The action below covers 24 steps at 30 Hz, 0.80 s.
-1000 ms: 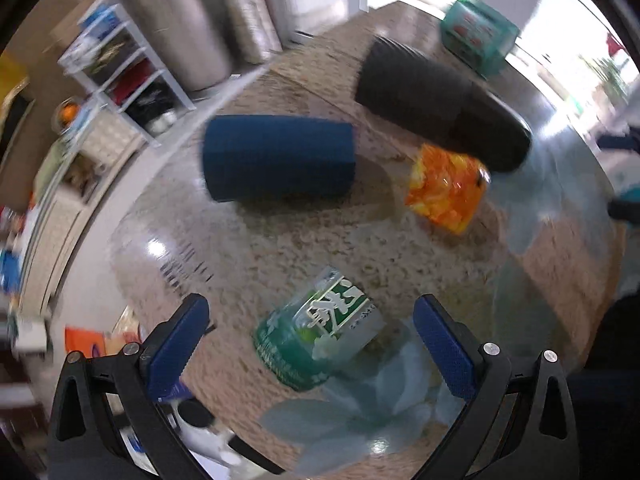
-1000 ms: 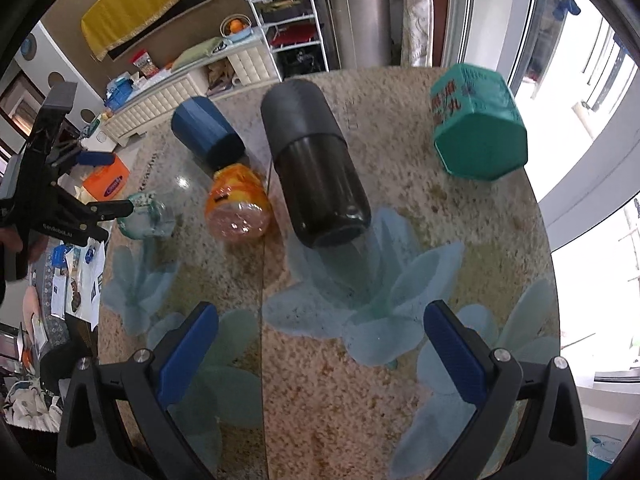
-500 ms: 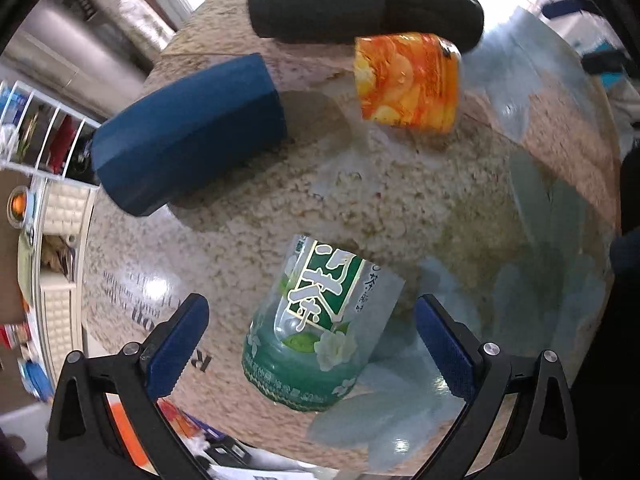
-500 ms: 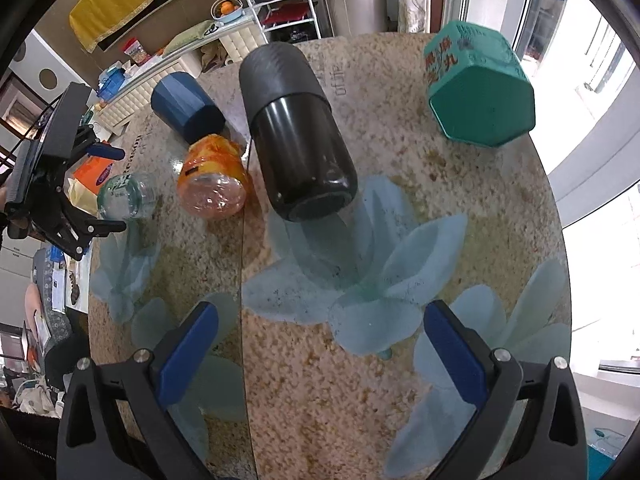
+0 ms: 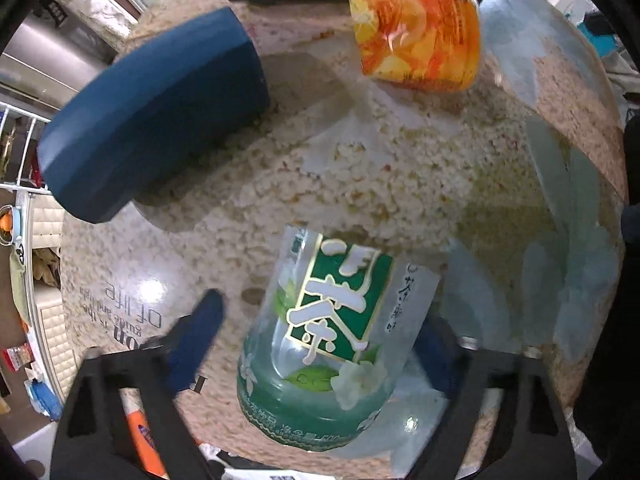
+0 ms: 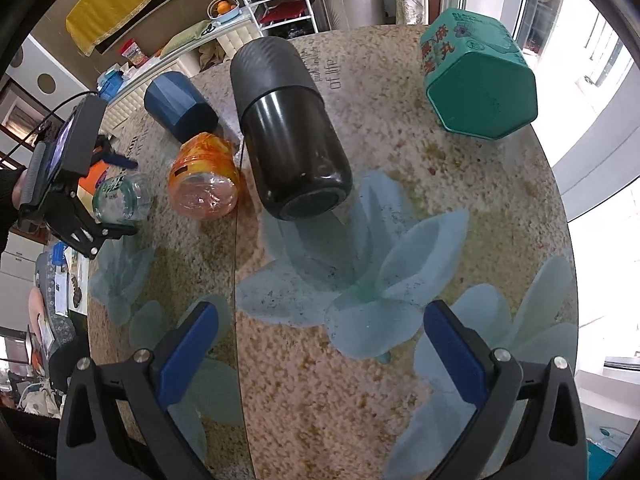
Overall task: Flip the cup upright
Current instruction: 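Move the left gripper toward the green-labelled clear cup lying on its side, then close the left gripper on the green-labelled cup and lift it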
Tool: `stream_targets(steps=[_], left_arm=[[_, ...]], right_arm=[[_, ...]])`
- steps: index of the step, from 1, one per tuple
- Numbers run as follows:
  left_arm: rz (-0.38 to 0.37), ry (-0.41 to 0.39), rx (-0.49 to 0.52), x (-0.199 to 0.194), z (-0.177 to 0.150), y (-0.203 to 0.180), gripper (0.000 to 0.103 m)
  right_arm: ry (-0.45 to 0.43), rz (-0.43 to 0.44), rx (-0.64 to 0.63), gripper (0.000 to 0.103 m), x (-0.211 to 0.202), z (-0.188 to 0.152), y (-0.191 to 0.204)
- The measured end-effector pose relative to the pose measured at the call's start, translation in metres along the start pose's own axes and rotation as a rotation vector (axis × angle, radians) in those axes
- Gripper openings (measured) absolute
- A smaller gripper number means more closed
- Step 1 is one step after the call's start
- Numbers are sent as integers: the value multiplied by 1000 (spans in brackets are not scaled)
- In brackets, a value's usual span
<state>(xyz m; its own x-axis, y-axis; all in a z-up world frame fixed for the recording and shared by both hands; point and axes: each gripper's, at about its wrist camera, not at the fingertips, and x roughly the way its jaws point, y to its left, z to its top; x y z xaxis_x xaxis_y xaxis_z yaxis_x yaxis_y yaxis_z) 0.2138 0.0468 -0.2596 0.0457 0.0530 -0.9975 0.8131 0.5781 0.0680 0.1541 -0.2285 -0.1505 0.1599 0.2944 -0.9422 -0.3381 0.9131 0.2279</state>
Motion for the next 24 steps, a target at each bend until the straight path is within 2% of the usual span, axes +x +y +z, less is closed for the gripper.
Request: stream_targets(steps=[4, 8, 13, 18, 24], left_arm=[[-55, 8, -24, 2, -1, 1, 70], [-24, 17, -52, 2, -4, -2, 69], [-20, 16, -149, -5, -16, -12, 68], [-11, -20, -240, -37, -23, -29, 68], [10, -113, -431, -82, -26, -60, 68]], right_arm=[[-10, -6, 15, 103, -1, 0, -3], [-23, -6, 22, 103, -5, -3, -4], [-46, -9, 18, 103, -15, -9, 1], [-81, -10, 26, 103, -29, -22, 8], [-123, -3, 66, 103, -53, -52, 15]])
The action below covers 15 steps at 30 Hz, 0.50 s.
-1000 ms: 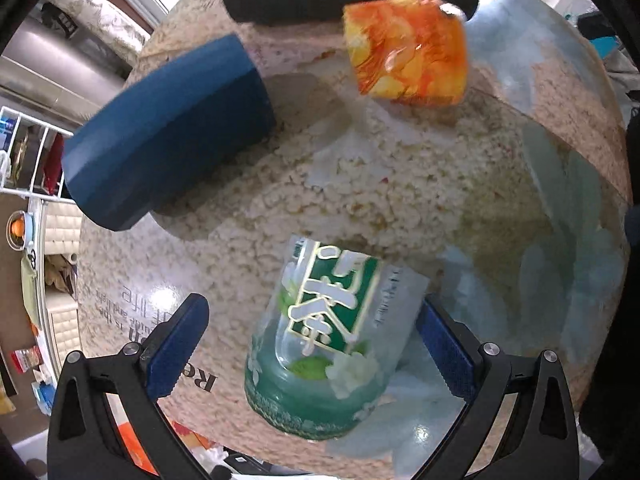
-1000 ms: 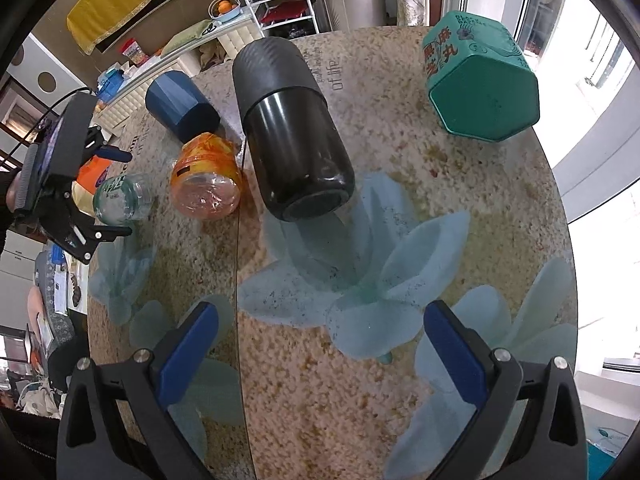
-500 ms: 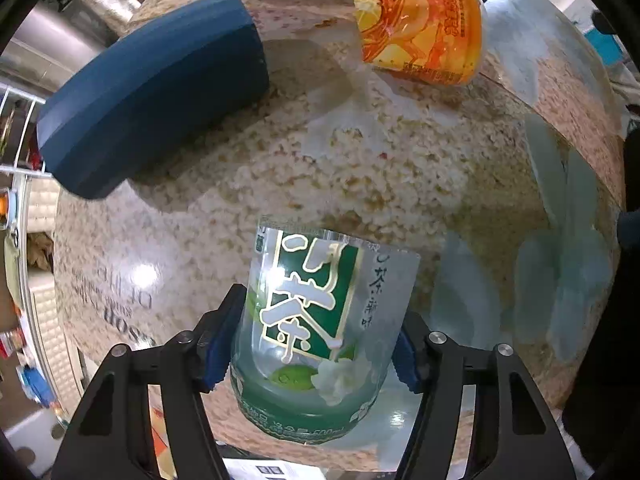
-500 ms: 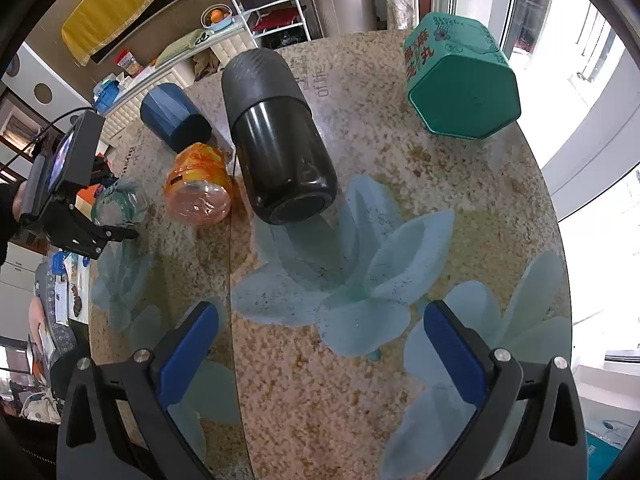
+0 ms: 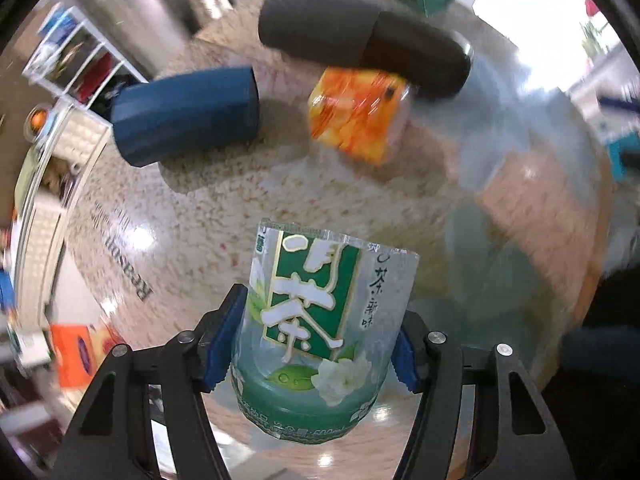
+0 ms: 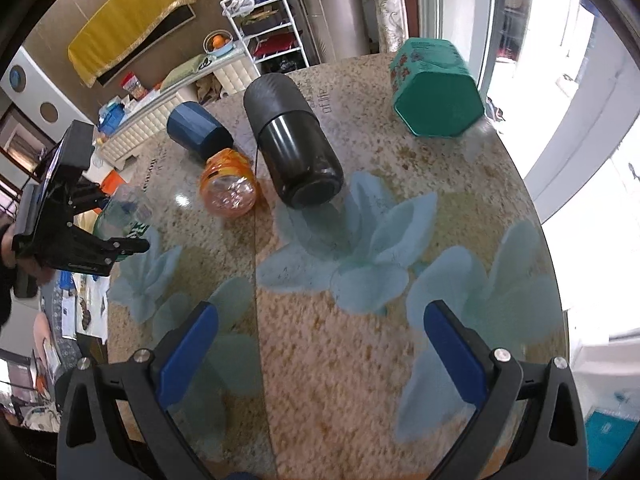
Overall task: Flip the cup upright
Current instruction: 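Close the left gripper on the green-labelled cup and lift it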
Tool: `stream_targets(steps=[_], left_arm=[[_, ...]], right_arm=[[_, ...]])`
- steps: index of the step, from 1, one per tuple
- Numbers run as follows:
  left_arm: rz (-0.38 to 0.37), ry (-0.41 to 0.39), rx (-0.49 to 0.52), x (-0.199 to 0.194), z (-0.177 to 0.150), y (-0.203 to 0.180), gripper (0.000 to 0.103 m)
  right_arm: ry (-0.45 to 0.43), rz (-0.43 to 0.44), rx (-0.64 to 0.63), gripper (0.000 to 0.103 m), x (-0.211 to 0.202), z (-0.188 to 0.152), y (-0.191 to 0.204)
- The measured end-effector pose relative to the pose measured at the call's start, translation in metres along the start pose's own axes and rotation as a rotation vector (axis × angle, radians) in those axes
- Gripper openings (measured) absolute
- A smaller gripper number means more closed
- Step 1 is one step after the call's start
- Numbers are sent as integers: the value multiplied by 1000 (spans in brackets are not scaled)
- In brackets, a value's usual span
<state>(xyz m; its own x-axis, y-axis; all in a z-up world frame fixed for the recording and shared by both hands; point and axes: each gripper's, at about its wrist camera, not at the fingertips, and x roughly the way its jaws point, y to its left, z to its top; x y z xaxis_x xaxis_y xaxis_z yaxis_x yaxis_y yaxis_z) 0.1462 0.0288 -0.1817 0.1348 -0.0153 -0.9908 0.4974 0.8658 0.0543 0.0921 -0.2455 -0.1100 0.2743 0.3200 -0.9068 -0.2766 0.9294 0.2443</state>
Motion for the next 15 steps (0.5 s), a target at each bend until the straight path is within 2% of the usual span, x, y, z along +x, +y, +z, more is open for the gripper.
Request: stream_targets(steps=[2, 9, 11, 15], left_arm=[[8, -16, -62, -4, -2, -15, 68], [-116, -75, -287, -16, 7, -74, 68], [-137, -70, -354, -14, 7, -91, 68], [-210, -13, -559, 5, 6, -124, 68]], right_arm=[[-20, -6, -2, 103, -13, -12, 4], [-38, -4, 6, 103, -38, -35, -13], [-34, 5, -3, 103, -39, -35, -23], [3, 18, -38, 103, -36, -36, -43]])
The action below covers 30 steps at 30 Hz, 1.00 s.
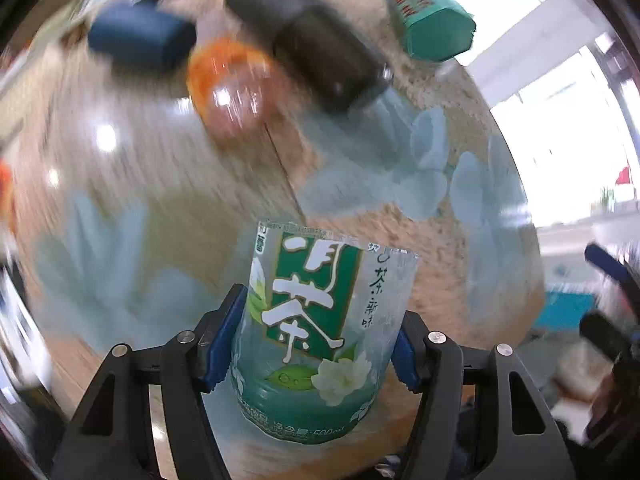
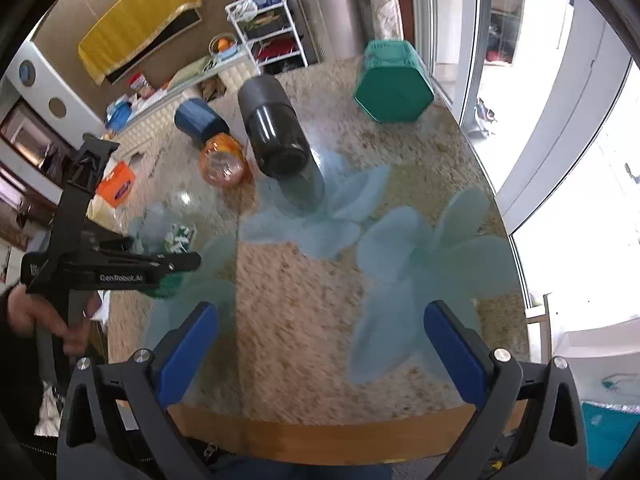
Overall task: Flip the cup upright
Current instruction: 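Close the left gripper on the green-labelled cup and lift it, then set the cup upright on the table and open the left gripper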
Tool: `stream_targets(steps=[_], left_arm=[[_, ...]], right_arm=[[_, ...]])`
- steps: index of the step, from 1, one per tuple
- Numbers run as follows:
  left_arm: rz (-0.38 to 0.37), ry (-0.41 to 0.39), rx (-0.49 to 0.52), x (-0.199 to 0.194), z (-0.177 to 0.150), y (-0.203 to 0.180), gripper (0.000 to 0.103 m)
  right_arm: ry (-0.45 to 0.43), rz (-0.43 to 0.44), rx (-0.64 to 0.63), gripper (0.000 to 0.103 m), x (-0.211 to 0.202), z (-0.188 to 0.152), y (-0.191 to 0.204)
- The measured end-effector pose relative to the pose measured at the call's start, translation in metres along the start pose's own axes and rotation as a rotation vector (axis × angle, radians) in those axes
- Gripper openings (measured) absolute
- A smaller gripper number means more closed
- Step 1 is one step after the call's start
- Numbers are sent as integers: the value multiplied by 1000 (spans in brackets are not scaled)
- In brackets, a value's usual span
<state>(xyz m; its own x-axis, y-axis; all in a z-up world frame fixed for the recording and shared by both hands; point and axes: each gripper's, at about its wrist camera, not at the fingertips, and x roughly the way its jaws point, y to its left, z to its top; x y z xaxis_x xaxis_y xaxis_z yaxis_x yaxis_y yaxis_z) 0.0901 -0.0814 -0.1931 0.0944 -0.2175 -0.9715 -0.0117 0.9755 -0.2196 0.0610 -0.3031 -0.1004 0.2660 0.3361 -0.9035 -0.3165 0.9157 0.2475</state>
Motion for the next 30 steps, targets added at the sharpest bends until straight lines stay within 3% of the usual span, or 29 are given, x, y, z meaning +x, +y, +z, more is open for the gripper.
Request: stream_targets(steps=[7, 11, 20, 21, 23, 24, 30], left_arm=[[22, 40, -173, 35, -18, -24, 69], [98, 49, -220, 44, -18, -23, 69], [126, 62, -296, 64, -18, -23, 70], [135, 70, -294, 66, -19, -25, 73], [128, 82, -303, 68, -20, -25, 88], [128, 85, -304, 75, -19, -31, 102], [118, 36, -279, 65, -17, -42, 103]], right_arm=[[72, 18, -79, 103, 15, 3, -30], [88, 38, -98, 103, 21, 4, -36], [117, 66, -127, 103, 28, 8, -46], [117, 67, -127, 103, 27, 8, -48], [121, 66, -124, 103, 26, 8, -50], [122, 68, -122, 103, 26, 7, -52], [120, 70, -100, 103, 23, 5, -59]])
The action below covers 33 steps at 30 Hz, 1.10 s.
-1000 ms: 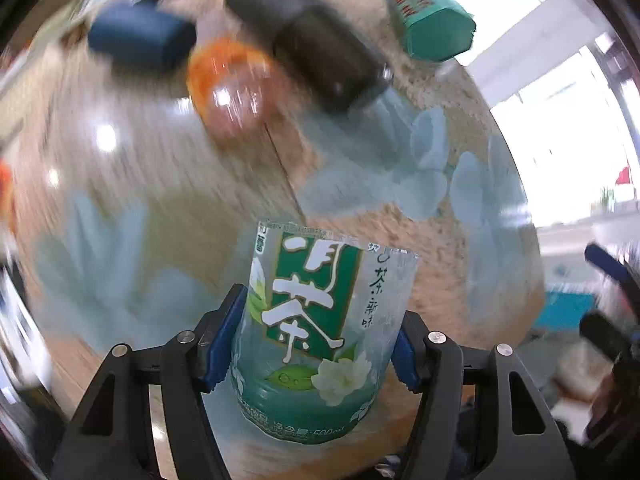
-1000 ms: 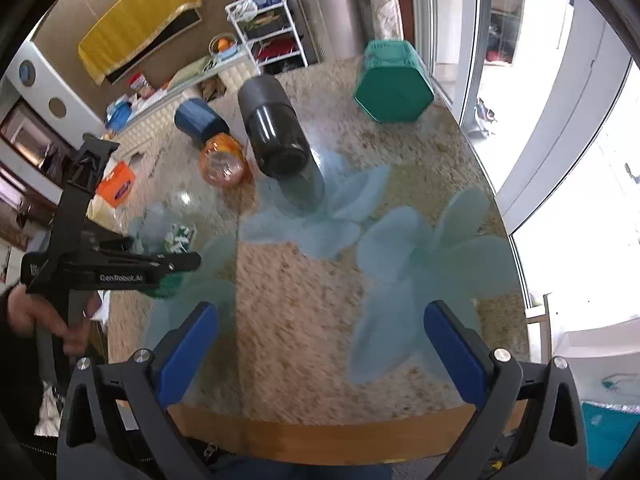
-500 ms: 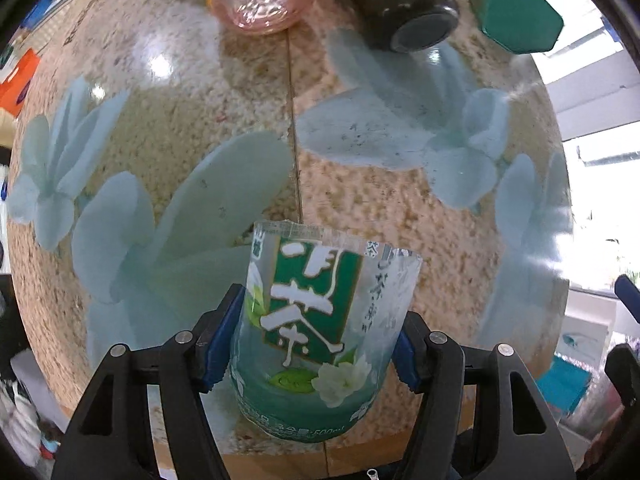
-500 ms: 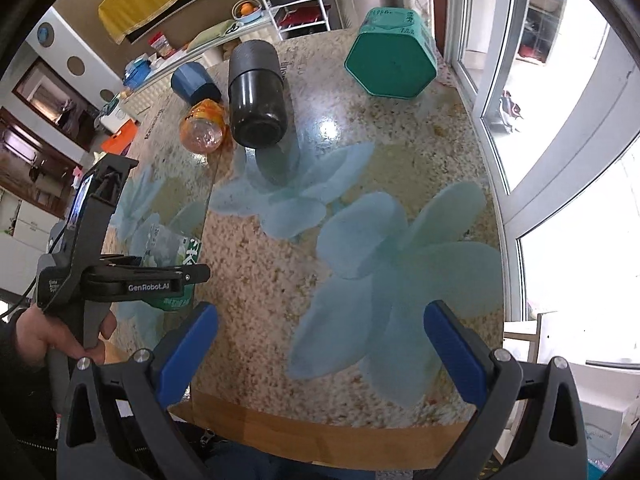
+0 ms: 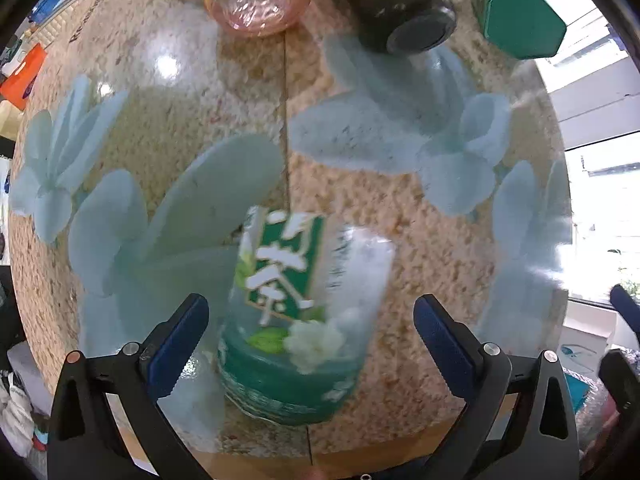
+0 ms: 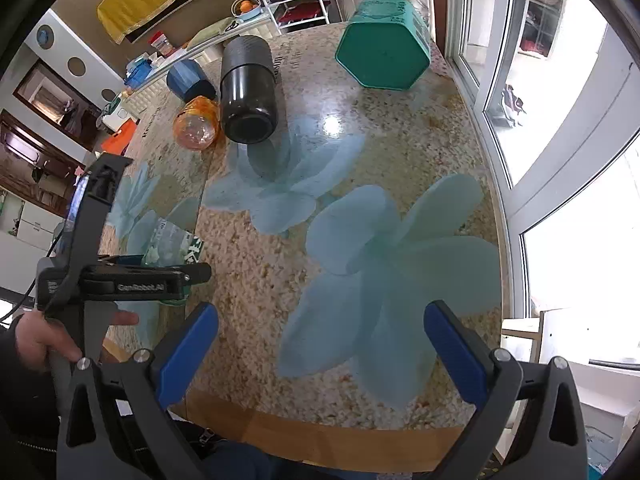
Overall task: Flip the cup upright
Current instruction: 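Set the cup upright on the table and open the left gripper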
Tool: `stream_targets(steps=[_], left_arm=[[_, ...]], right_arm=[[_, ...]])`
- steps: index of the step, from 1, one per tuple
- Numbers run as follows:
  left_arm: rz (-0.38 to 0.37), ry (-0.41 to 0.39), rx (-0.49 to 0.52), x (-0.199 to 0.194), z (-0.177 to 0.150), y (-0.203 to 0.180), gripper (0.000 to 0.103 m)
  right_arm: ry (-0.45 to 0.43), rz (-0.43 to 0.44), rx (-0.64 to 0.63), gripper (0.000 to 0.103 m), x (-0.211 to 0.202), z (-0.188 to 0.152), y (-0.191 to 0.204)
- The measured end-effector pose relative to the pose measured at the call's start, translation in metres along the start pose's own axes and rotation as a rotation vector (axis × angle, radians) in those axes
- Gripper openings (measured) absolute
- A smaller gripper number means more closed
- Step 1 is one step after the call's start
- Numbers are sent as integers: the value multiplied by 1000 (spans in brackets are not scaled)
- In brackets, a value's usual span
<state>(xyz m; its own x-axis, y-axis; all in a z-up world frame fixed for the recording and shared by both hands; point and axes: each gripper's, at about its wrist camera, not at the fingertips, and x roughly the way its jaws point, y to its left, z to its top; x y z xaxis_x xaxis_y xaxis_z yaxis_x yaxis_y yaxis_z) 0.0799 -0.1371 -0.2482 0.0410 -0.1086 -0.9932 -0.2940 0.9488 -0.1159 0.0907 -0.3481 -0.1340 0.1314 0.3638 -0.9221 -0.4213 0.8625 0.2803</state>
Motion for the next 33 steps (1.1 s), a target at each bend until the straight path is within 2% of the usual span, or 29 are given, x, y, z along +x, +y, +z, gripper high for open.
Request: stream_targets(steps=[11, 17, 26, 33], left_arm=[[15, -13, 58, -31, 1, -14, 103], [29, -50, 95, -60, -4, 5, 103], [11, -114, 140, -101, -5, 59, 103], [-24, -128, 183, -111, 3, 120, 103]], right_arm=[[-13, 18, 24, 103, -1, 1, 6], [-24, 31, 37, 103, -2, 7, 18], [-15, 47, 43, 103, 7, 21, 69], [36, 27, 92, 103, 35, 32, 116]])
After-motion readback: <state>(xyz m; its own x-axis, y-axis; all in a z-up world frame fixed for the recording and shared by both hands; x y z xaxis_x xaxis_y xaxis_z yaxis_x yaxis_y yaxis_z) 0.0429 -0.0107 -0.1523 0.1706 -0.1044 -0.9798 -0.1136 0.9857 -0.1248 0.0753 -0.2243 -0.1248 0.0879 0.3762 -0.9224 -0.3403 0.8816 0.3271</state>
